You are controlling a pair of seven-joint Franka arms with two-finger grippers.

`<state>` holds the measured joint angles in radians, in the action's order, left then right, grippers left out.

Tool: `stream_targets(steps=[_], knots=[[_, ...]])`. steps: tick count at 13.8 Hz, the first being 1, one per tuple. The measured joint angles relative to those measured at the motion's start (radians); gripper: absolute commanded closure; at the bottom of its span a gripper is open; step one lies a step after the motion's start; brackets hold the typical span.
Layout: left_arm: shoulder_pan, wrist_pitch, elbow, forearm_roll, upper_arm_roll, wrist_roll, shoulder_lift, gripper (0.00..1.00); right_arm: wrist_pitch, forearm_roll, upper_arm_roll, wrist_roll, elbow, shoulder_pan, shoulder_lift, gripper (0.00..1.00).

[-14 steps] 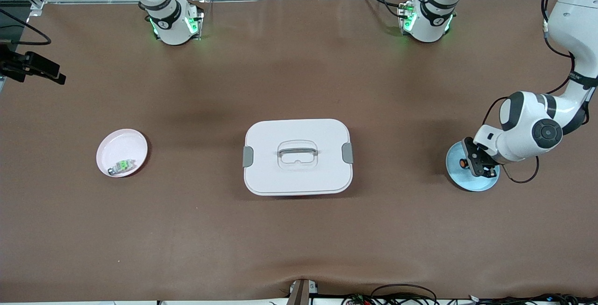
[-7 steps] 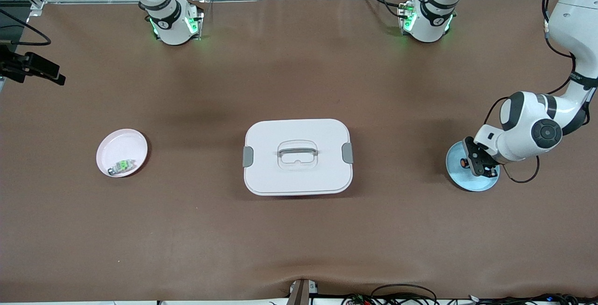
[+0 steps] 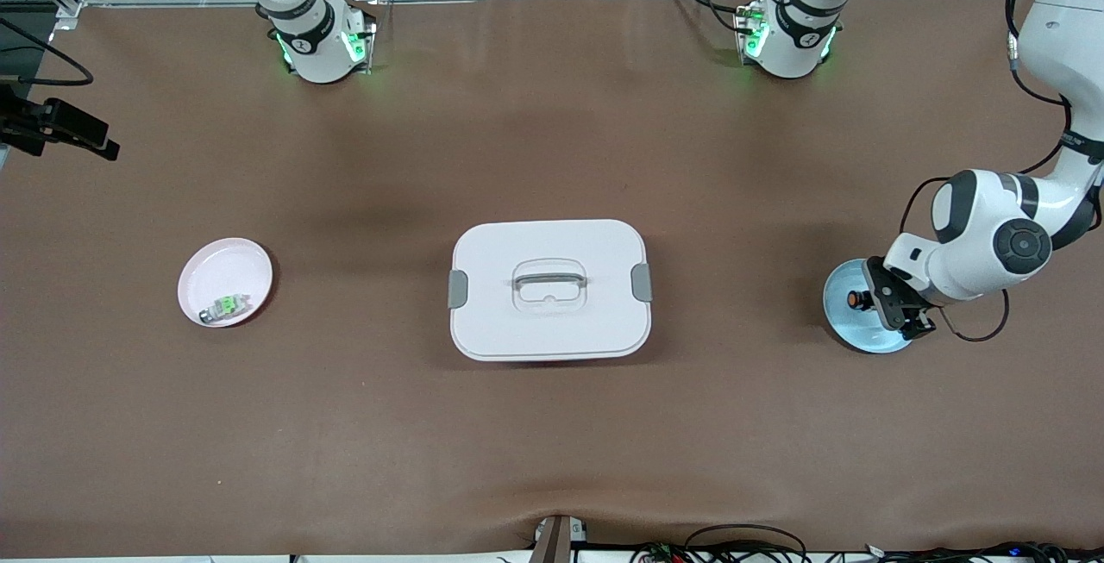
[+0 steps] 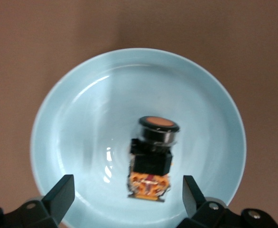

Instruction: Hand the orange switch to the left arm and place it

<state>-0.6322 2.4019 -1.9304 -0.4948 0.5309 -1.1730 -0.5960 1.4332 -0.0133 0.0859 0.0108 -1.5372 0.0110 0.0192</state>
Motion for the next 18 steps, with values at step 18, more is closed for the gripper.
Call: stream_targets(steps=[18], knots=[[0.002, -0.613, 0.453, 0.309, 0.127, 1.015, 0.19, 0.0, 0.002, 0.0, -0.001, 0.0, 0.0, 0.0, 0.0, 0.0]])
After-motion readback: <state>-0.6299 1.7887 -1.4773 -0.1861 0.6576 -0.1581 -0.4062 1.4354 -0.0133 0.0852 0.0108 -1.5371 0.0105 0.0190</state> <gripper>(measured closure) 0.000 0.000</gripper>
